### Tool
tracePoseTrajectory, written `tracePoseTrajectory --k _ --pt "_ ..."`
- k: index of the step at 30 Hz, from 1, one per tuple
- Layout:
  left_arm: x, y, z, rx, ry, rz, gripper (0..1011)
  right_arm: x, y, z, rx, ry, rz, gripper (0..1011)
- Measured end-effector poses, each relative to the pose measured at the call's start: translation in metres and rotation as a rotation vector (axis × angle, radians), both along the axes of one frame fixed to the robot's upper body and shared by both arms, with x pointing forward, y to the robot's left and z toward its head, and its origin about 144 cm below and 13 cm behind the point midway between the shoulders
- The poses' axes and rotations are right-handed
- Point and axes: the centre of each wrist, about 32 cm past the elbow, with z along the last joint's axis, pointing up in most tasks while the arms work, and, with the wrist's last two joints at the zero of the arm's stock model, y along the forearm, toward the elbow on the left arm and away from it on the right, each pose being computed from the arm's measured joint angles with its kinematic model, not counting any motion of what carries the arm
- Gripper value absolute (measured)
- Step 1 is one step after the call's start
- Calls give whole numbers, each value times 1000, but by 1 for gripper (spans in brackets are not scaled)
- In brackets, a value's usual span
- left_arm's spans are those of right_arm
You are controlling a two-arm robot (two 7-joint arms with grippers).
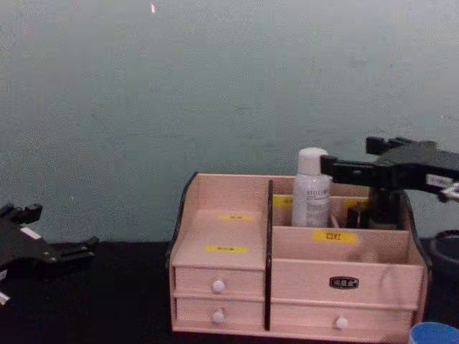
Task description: Pick up the facial cleanser and watermelon frost from the table and place them into the tiered storage box.
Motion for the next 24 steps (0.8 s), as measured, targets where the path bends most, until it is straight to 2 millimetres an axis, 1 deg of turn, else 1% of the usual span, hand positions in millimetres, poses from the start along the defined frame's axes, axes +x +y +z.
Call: tracePoseTrajectory --k 5,7,8,9,12,18,24 --pt "0 0 0 0 0 0 1001 -18 -13 3 -9 -5 25 1002" --pt "0 0 0 0 0 0 1001 -33 -23 5 -24 -2 39 1002" --pt "0 0 0 0 0 0 1001 -33 -23 5 -24 -2 39 1002" --pt "0 0 0 0 0 0 1001 -41 -28 6 -30 1 45 1002" --pt "0 0 0 0 0 0 1001 -54 -36 7 -44 10 54 1002" --pt "0 0 0 0 0 0 1001 -80 -47 7 -73 38 65 1002" --pt "0 0 0 0 0 0 1001 -99 -56 3 -90 92 62 1003"
